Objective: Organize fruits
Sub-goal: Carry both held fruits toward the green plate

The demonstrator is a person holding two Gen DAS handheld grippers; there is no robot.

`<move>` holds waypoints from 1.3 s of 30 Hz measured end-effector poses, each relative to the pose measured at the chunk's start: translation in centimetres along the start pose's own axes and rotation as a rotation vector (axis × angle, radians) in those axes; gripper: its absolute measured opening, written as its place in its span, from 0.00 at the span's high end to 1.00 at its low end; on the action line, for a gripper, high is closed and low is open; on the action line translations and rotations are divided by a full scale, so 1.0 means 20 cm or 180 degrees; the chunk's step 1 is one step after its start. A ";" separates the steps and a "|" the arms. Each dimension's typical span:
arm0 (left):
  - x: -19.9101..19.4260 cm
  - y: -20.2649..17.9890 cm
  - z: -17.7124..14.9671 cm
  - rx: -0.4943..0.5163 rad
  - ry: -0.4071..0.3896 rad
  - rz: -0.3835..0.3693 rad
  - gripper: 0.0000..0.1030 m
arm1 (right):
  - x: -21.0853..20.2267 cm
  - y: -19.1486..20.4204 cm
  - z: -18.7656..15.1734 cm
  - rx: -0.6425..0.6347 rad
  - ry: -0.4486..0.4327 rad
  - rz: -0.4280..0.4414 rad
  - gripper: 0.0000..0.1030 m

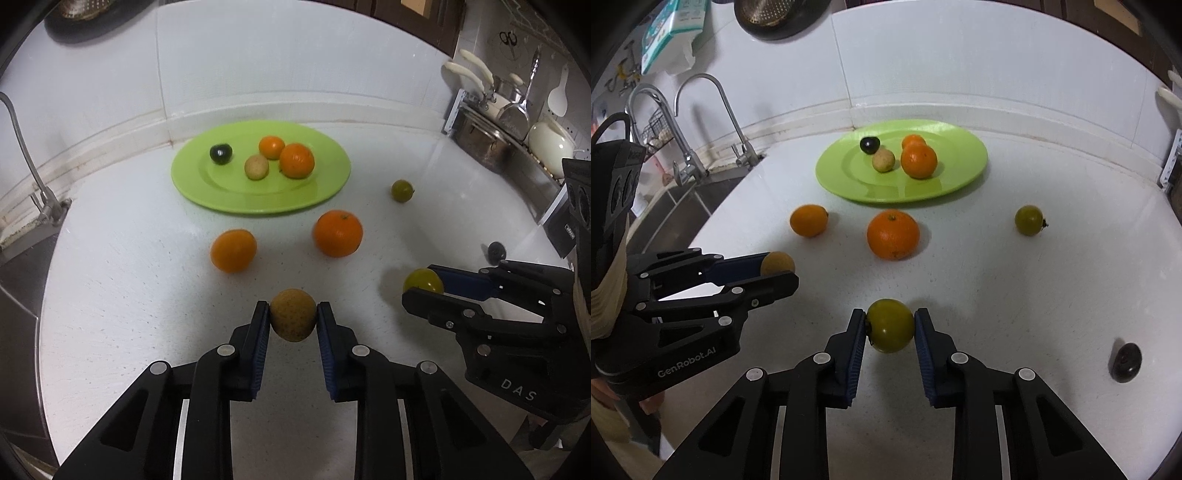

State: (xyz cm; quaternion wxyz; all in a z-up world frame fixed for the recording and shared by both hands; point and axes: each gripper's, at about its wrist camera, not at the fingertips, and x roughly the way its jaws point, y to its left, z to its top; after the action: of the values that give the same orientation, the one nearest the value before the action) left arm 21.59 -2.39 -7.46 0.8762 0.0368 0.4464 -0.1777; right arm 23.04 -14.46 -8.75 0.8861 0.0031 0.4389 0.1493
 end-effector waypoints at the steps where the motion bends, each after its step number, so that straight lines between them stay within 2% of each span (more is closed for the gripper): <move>1: -0.02 0.00 0.00 0.0004 -0.0027 0.0005 0.75 | -0.01 0.00 0.01 -0.0004 -0.0022 -0.0001 0.73; 11: -0.17 -0.02 0.07 0.0043 -0.0311 0.0046 0.75 | -0.12 0.01 0.07 -0.0036 -0.0270 0.0029 0.73; 22: -0.26 -0.02 0.21 0.0127 -0.0602 0.0133 0.75 | -0.25 0.02 0.21 -0.0068 -0.0640 0.0003 0.73; 39: -0.27 0.03 0.47 0.0142 -0.0860 0.0234 0.75 | -0.29 -0.03 0.49 -0.0126 -0.1009 -0.0053 0.73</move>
State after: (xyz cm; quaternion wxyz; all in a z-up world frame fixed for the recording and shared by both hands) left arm 26.09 -2.38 2.43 0.9332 0.0484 0.3187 -0.1586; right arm 27.63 -15.34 1.69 0.9453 0.0055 0.2906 0.1482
